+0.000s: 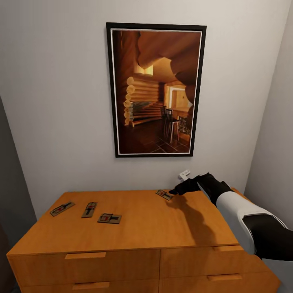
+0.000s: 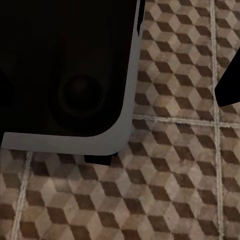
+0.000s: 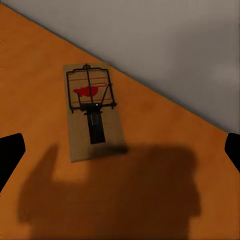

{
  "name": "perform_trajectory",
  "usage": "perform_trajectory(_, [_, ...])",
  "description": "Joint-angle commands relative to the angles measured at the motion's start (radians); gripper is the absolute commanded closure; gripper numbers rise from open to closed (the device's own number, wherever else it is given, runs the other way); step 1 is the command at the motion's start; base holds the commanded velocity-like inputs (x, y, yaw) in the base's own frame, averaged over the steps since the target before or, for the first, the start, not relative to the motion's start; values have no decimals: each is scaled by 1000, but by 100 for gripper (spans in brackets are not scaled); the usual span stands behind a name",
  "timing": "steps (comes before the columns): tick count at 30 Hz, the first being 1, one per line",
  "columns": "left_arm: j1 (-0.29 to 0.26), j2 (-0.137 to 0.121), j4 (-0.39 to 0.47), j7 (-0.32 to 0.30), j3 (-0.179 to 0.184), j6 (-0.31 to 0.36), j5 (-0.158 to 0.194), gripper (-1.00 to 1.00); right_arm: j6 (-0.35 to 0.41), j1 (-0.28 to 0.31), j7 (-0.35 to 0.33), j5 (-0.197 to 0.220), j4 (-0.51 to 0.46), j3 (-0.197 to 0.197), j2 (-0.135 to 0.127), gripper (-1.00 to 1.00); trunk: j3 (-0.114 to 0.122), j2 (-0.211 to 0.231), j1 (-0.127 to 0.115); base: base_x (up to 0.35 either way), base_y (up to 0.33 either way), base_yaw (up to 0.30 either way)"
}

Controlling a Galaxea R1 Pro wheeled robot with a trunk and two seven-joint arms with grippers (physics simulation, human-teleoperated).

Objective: Take the four mousetraps from the cabinet in the bathroom and place them on the bathroom floor. Make sure all four end up on the same floor surface, and ensure that at least two of them are either under or directly next to the same bathroom sink.

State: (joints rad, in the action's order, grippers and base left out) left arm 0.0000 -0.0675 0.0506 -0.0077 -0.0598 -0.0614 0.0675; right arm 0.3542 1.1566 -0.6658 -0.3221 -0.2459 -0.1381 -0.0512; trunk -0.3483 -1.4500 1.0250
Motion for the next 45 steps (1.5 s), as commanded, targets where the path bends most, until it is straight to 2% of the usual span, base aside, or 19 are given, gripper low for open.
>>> perform_trajectory(1, [0, 0, 0, 0, 0, 0, 0, -100, 0, 0, 0, 0, 1, 0, 2, -100, 0, 0, 0, 0, 0, 0])
perform_trajectory(9, [0, 0, 0, 0, 0, 0, 0, -100, -1, 0, 0, 0, 4, 0, 17, -100, 0, 0, 0, 0, 0, 0])
perform_trajectory(35, [0, 0, -2, 0, 0, 0, 0, -100, -3, -2, 0, 0, 7, 0, 28, -100, 0, 0, 0, 0, 0, 0])
perform_trajectory(45, [0, 1, -2, 0, 0, 0, 0, -100, -52, -4, 1, 0, 7, 0, 34, -100, 0, 0, 0, 0, 0, 0])
